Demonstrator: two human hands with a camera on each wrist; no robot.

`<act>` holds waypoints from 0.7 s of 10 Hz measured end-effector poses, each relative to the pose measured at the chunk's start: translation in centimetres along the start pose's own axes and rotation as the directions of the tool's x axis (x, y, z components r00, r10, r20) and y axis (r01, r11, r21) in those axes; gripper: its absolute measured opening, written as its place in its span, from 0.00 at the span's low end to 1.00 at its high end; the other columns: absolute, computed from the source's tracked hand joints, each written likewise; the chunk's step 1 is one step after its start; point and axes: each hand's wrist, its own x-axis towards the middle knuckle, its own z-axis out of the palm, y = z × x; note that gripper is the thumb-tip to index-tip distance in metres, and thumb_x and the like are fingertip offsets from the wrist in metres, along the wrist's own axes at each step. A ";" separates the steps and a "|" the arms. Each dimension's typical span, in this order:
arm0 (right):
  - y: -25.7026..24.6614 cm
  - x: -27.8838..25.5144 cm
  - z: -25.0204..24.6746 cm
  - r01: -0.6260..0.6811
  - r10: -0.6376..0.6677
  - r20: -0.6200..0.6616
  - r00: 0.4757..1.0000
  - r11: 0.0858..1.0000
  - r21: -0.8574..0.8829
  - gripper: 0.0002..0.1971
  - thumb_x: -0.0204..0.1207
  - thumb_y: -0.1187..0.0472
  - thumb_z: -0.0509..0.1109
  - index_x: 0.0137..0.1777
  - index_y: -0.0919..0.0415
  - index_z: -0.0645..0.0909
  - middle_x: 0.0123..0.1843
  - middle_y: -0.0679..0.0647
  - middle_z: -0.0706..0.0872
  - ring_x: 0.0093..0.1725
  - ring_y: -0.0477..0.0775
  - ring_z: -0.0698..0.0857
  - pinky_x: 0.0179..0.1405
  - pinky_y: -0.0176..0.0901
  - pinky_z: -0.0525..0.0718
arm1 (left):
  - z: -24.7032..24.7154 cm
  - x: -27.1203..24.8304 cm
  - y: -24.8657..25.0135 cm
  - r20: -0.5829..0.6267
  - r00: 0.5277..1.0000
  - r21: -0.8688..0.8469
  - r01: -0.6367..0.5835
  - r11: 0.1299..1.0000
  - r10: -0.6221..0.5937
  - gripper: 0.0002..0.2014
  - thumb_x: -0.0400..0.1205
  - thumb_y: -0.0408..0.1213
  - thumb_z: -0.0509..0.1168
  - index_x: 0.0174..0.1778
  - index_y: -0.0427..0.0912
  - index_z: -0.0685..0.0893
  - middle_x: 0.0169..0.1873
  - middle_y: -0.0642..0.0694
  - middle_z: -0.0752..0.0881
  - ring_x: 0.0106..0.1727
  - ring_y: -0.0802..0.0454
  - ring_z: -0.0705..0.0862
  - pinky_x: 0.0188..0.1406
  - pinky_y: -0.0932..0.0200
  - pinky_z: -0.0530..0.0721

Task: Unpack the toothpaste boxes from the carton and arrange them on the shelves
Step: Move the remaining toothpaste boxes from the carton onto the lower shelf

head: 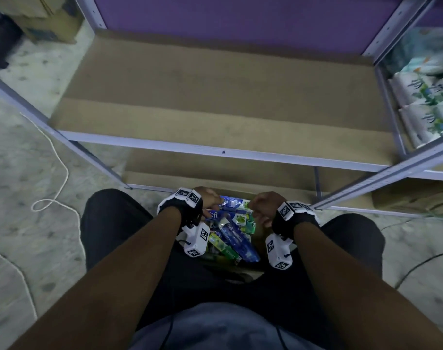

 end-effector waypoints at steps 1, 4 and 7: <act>2.0 3.7 1.2 0.056 -0.062 -0.037 0.997 0.985 -0.160 0.03 0.80 0.60 0.70 0.48 0.57 0.86 0.39 0.57 0.87 0.29 0.53 0.83 0.32 0.42 0.82 | 1.3 3.3 -1.8 0.041 0.999 0.012 -0.011 1.000 0.010 0.19 0.85 0.44 0.67 0.69 0.40 0.80 0.62 0.39 0.86 0.41 0.49 0.86 0.25 0.63 0.84; 6.0 8.2 4.1 0.141 -0.154 -0.120 0.981 0.983 -0.116 0.05 0.81 0.63 0.68 0.48 0.58 0.86 0.37 0.55 0.86 0.35 0.56 0.83 0.40 0.47 0.82 | 2.7 8.6 -6.0 -0.033 0.993 0.000 -0.111 0.994 0.111 0.21 0.87 0.38 0.64 0.75 0.34 0.74 0.50 0.41 0.83 0.37 0.51 0.81 0.26 0.64 0.85; 6.9 2.9 5.1 0.281 -0.304 -0.147 0.941 0.947 -0.157 0.12 0.80 0.65 0.65 0.39 0.54 0.88 0.34 0.49 0.87 0.34 0.57 0.88 0.35 0.48 0.86 | 3.0 6.1 -7.6 -0.079 0.970 0.051 -0.225 0.973 0.228 0.19 0.83 0.42 0.69 0.68 0.37 0.81 0.42 0.46 0.88 0.33 0.48 0.86 0.23 0.63 0.84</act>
